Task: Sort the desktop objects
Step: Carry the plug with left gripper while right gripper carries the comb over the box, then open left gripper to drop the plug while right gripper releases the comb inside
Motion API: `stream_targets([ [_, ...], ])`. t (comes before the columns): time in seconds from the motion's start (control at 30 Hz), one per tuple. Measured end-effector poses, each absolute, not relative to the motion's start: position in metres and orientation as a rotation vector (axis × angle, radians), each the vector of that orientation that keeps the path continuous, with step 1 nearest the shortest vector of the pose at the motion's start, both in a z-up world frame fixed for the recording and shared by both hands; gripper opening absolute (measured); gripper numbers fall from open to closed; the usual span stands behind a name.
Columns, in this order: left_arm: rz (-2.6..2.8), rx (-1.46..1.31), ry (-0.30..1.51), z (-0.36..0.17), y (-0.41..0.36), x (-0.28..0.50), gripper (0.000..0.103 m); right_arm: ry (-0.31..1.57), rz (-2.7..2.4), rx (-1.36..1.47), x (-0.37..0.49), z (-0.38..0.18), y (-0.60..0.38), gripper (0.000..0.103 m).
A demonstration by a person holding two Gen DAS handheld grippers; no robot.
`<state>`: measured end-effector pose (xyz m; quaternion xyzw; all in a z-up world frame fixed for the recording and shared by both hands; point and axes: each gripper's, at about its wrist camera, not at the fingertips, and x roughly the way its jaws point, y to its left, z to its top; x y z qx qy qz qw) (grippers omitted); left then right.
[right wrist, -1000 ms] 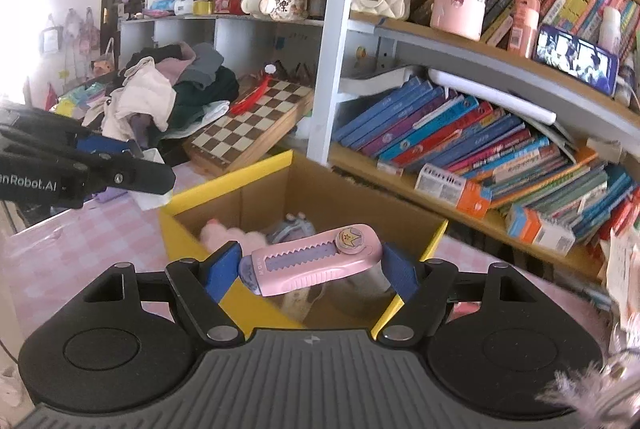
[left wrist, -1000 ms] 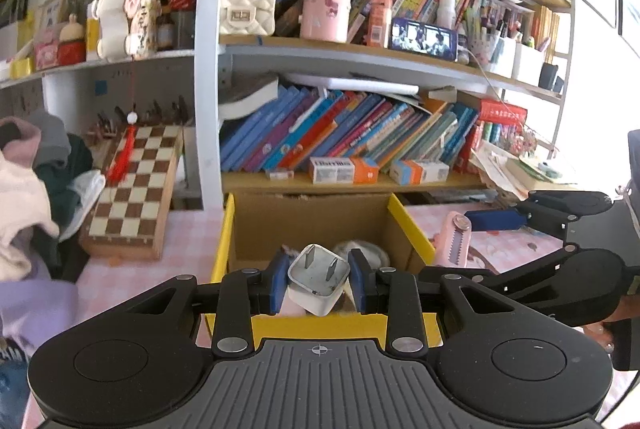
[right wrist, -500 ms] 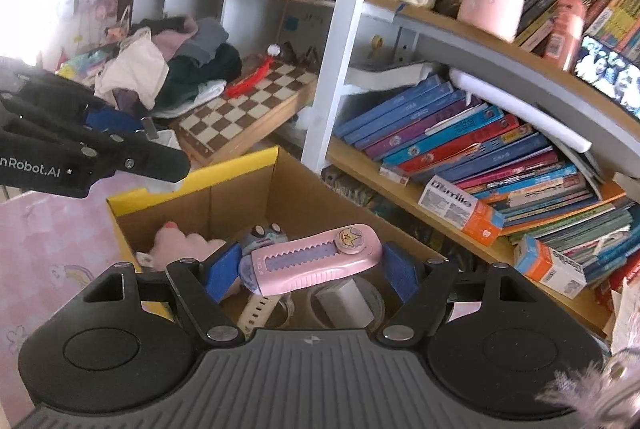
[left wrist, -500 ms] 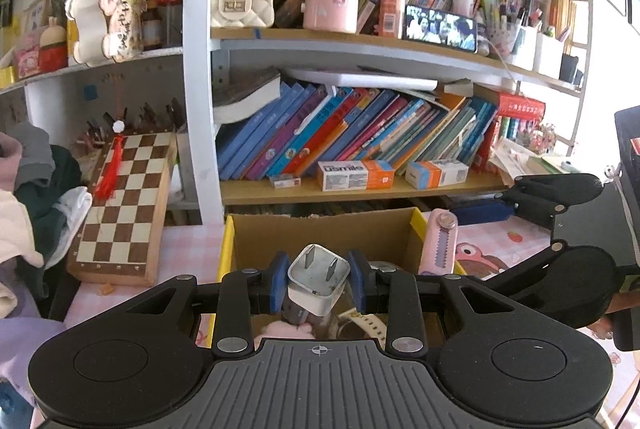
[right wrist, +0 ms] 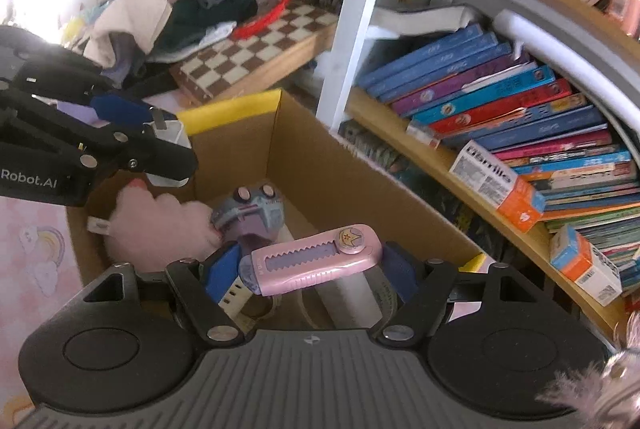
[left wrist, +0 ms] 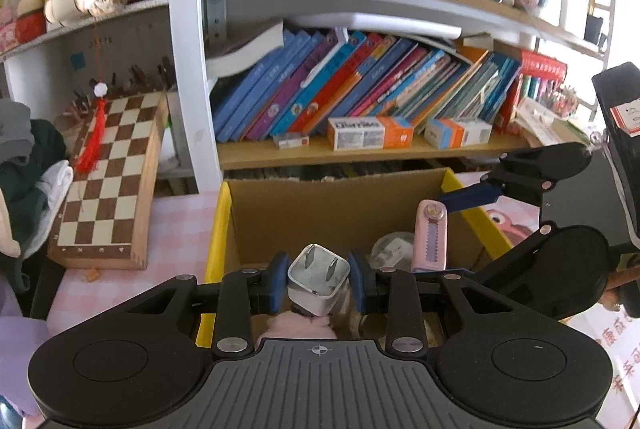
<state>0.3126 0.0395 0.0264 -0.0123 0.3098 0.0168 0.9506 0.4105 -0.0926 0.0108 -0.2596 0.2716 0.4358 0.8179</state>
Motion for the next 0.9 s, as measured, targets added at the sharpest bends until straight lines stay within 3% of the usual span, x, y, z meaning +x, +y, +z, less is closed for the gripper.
stream_targets([
  [0.9, 0.010, 0.023, 0.744, -0.007, 0.044, 0.353, 0.030, 0.628, 1.029, -0.712, 0.429, -0.012, -0.052, 0.075],
])
